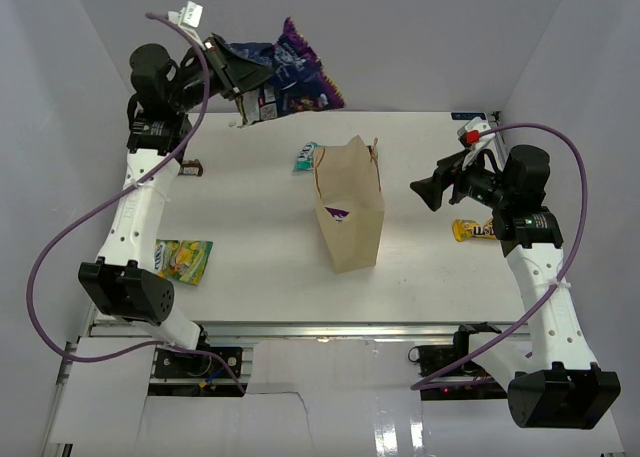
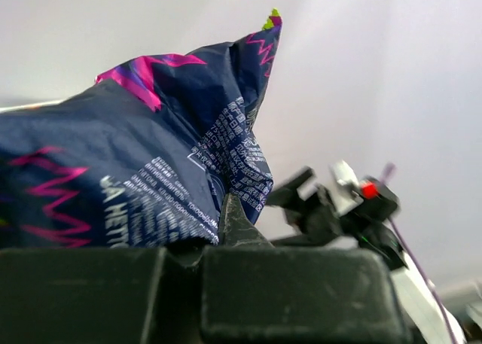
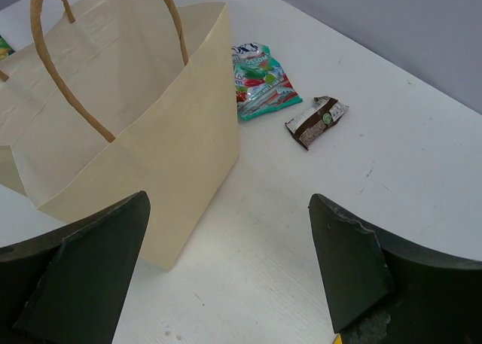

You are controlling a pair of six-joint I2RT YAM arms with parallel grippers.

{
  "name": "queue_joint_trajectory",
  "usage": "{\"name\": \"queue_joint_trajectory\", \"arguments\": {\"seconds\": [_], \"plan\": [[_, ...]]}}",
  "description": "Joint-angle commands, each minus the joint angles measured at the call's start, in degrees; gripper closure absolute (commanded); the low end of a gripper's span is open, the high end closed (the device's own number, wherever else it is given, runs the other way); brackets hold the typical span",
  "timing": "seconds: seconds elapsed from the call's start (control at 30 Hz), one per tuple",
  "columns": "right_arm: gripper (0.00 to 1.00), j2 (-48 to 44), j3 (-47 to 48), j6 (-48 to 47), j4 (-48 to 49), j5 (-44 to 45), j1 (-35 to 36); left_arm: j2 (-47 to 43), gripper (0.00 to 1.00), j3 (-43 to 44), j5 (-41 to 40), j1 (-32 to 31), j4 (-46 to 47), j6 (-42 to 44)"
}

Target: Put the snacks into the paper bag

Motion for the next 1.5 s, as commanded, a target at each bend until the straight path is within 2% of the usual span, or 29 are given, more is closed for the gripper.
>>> {"name": "queue_joint_trajectory", "arguments": {"seconds": [0.0, 0.27, 0.43, 0.63, 0.97, 1.07, 1.23, 1.33, 1.47], "plan": [[0.08, -1.4, 0.3, 0.2, 2.0, 0.5, -0.4, 0.3, 1.00, 6.7, 1.7, -4.7, 7.0, -1.3], [0.08, -2.2, -0.6, 0.1, 2.0, 1.1, -0.4, 4.3, 1.00, 11.7, 4.3, -11.9, 5.3, 3.5], [0.08, -2.6, -1.1, 0.1, 2.0, 1.0, -2.1, 4.2, 1.00, 13.2, 5.0, -12.0, 1.9, 8.0], [0.08, -2.6, -1.1, -0.1, 2.0, 0.9, -2.2, 4.4, 1.00, 20.9, 2.1, -12.0, -6.2, 15.8], [0.08, -2.4, -0.7, 0.0, 3.2, -0.6, -2.2, 0.3, 1.00, 19.5, -3.5, -12.0, -15.9, 24.7], [0.08, -2.0, 0.9, 2.3, 4.7, -2.2, -2.1, -0.2, 1.00, 18.5, -3.7, -12.1, -17.4, 26.6], [0.05, 0.5, 6.2, 12.8, 6.0, -4.1, -1.2, 0.0, 1.00, 19.5, -3.7, -12.7, -18.5, 29.3], [0.03, 1.5, 8.5, 16.4, 5.6, -5.5, 2.9, 0.3, 1.00, 20.2, -4.1, -13.0, -19.2, 30.3], [0.04, 2.2, 9.9, 19.4, 6.2, -2.2, 7.7, 0.4, 1.00, 20.2, -3.8, -14.3, -19.5, 31.4]]}}
